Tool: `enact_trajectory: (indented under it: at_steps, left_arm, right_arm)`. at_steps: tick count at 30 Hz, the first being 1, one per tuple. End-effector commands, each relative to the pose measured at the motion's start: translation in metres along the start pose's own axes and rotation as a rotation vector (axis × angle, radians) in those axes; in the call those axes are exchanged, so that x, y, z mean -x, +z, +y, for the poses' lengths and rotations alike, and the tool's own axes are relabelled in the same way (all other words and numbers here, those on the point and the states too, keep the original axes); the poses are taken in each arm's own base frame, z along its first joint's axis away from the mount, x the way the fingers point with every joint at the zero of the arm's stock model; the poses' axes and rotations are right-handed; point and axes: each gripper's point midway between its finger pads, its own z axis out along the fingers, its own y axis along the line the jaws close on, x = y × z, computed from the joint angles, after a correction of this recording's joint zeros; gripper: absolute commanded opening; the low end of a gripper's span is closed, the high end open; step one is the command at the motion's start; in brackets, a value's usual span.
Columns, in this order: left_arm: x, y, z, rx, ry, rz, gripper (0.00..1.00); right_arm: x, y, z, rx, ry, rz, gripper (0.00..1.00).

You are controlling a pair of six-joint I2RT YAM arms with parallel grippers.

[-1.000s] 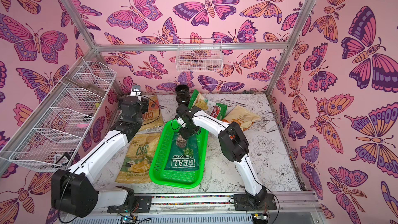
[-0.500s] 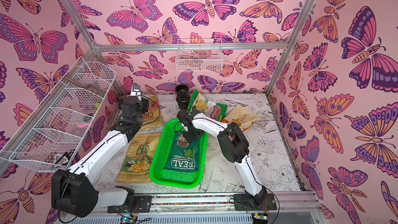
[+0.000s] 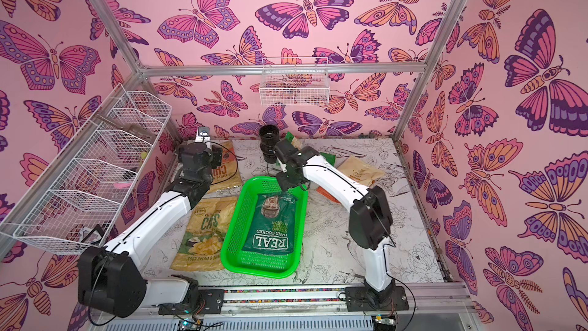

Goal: Put the potato chips into the basket
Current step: Pick up the potato chip from the center of the board.

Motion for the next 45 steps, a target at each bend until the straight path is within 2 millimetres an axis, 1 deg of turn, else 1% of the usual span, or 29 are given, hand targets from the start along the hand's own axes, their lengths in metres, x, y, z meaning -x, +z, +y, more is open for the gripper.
enact_trajectory:
  at_steps: [1,4,6,7,9,14,17,21,23,25,26,28,30,31,33,34,36,39,42,43,45]
  left_arm:
    - [-0.005,0.002,-0.016,-0.047,0.0,0.025,0.92]
    - [-0.01,0.002,-0.031,-0.087,0.02,0.036,0.92]
    - [-0.014,0.003,-0.045,-0.124,0.041,0.053,0.92]
    - [-0.017,0.004,-0.052,-0.142,0.054,0.064,0.92]
    - [-0.022,0.006,-0.064,-0.179,0.072,0.085,0.92]
    - [-0.03,0.005,-0.091,-0.271,0.081,0.131,0.92]
    - [-0.03,-0.002,-0.111,-0.351,0.088,0.151,0.92]
    - [-0.025,-0.024,-0.143,-0.488,0.127,0.132,0.91]
    - [-0.027,-0.028,-0.16,-0.568,0.096,0.16,0.9]
    - [-0.03,-0.026,-0.181,-0.64,0.061,0.238,0.86]
    - [-0.029,-0.026,-0.194,-0.678,0.042,0.289,0.83]
    - [-0.018,-0.028,-0.22,-0.75,0.028,0.344,0.79]
    - [-0.006,-0.033,-0.249,-0.797,0.015,0.369,0.79]
    - [0.0,-0.036,-0.26,-0.816,-0.002,0.377,0.79]
    - [0.008,-0.046,-0.291,-0.873,-0.04,0.413,0.79]
    - [0.009,-0.051,-0.304,-0.895,-0.059,0.434,0.79]
    - [0.007,-0.061,-0.336,-0.938,-0.09,0.48,0.79]
    - [0.003,-0.079,-0.375,-0.98,-0.093,0.53,0.78]
    - [-0.003,-0.097,-0.409,-1.026,-0.069,0.561,0.78]
    - [-0.006,-0.101,-0.416,-1.025,-0.062,0.572,0.78]
    - [-0.018,-0.108,-0.436,-1.04,-0.073,0.61,0.78]
  right_arm:
    - [-0.011,-0.018,-0.035,-0.046,0.138,-0.068,0.66]
    - [-0.031,-0.029,-0.061,-0.082,0.231,-0.113,0.66]
    - [-0.043,-0.031,-0.077,-0.097,0.305,-0.119,0.67]
    - [-0.047,-0.042,-0.085,-0.085,0.345,-0.147,0.67]
    - [-0.058,-0.044,-0.101,-0.084,0.425,-0.154,0.67]
    - [-0.096,-0.039,-0.153,-0.124,0.684,-0.129,0.68]
    - [-0.11,-0.038,-0.172,-0.096,0.805,-0.116,0.68]
    - [-0.123,-0.044,-0.186,-0.121,0.837,-0.121,0.68]
    - [-0.128,-0.048,-0.192,-0.136,0.841,-0.13,0.68]
    - [-0.134,-0.052,-0.198,-0.157,0.846,-0.142,0.68]
    - [-0.137,-0.055,-0.201,-0.171,0.85,-0.15,0.68]
    - [-0.143,-0.061,-0.21,-0.21,0.863,-0.172,0.69]
    - [-0.149,-0.062,-0.219,-0.236,0.882,-0.194,0.69]
    - [-0.151,-0.063,-0.221,-0.238,0.896,-0.197,0.69]
    - [-0.153,-0.063,-0.224,-0.234,0.915,-0.199,0.69]
    - [-0.152,-0.062,-0.225,-0.232,0.918,-0.202,0.69]
    - [-0.151,-0.062,-0.225,-0.229,0.92,-0.205,0.69]
    - [-0.15,-0.061,-0.229,-0.233,0.922,-0.212,0.69]
    - [-0.153,-0.057,-0.23,-0.233,0.927,-0.205,0.69]
    - [-0.154,-0.055,-0.229,-0.229,0.928,-0.201,0.69]
    - [-0.157,-0.052,-0.228,-0.223,0.931,-0.194,0.69]
